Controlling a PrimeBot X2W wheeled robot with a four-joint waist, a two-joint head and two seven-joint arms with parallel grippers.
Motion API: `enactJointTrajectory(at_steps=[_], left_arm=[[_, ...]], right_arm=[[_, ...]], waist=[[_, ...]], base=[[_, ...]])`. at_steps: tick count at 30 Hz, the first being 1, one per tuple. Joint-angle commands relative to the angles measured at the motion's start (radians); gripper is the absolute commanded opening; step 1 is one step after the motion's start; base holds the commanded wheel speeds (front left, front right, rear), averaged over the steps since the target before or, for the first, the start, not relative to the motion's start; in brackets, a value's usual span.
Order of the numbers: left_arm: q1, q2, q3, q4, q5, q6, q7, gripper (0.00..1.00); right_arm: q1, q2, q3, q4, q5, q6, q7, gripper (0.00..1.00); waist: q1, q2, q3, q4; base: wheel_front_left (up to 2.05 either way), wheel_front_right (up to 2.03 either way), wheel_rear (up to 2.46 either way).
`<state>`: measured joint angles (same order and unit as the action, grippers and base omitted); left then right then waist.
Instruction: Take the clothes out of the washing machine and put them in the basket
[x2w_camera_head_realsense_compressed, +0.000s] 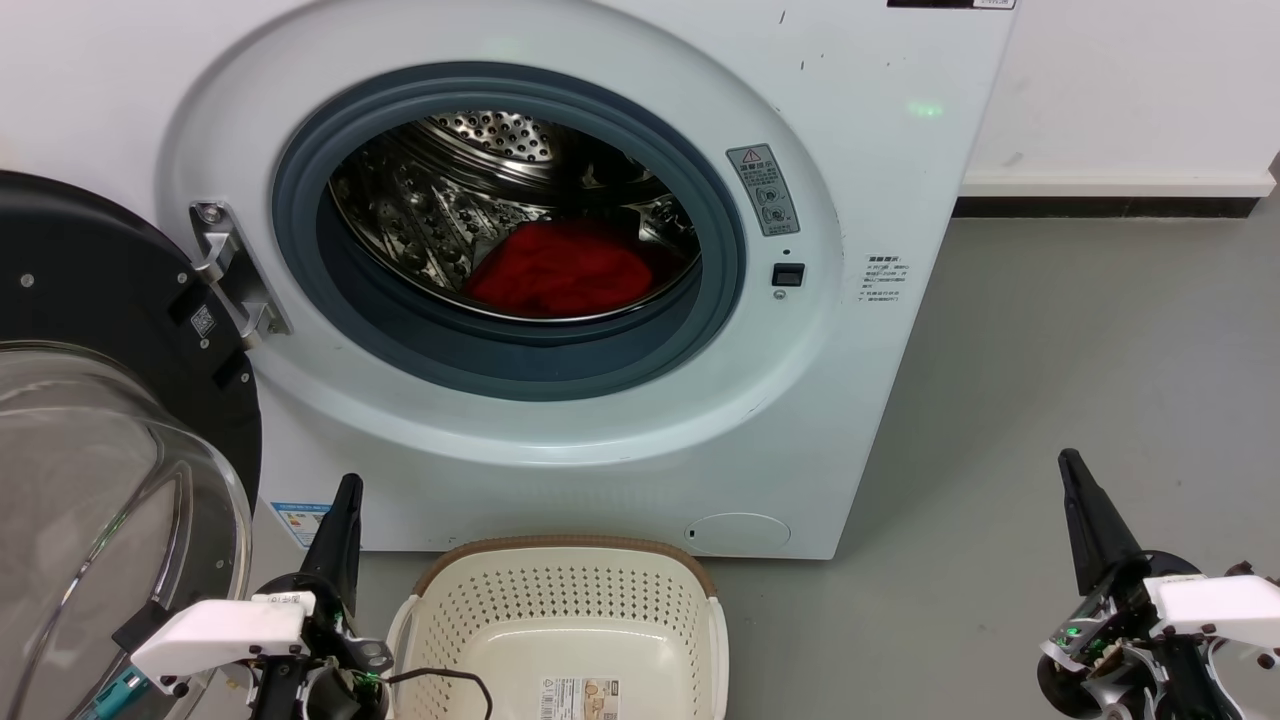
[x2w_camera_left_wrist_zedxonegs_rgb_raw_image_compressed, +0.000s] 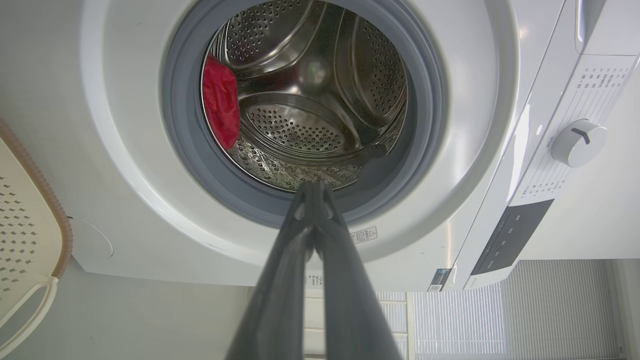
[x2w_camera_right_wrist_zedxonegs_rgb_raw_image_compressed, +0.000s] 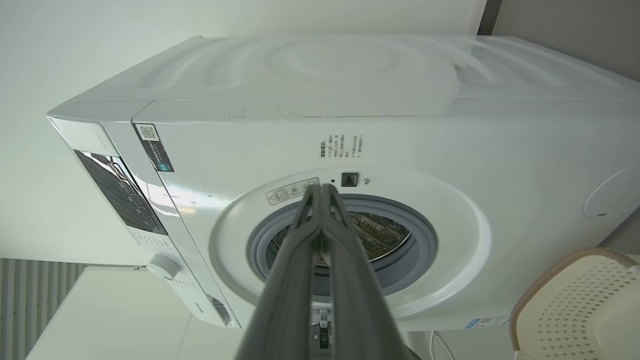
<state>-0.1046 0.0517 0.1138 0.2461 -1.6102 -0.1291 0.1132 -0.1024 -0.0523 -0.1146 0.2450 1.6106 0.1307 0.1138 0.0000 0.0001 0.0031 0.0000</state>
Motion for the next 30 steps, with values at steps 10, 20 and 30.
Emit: enactJointTrajectory(at_steps=[10,20,30], left_arm=[[-0.009,-0.001,0.003,0.000,0.002,-0.003,0.002,0.00],[0.006,-0.001,-0.005,0.011,0.002,0.001,-0.003,1.00],[-0.013,0.003,-0.054,0.001,0.060,0.000,-0.056,1.00]], right_arm=[[-0.013,0.003,0.000,0.001,-0.001,0.000,0.002,0.00],[0.008,0.000,0.003,0.009,-0.001,0.000,-0.004,1.00],[0.022,0.001,0.028,-0.027,-0.047,0.000,-0.056,1.00]], waist=[[0.0000,-0.0001,0.000,0.000],[0.0000,-0.0001,0.000,0.000],[0.0000,-0.0001,0.000,0.002]], base=[[0.00,0.00,0.00],[0.00,0.00,0.00],[0.00,0.00,0.00]])
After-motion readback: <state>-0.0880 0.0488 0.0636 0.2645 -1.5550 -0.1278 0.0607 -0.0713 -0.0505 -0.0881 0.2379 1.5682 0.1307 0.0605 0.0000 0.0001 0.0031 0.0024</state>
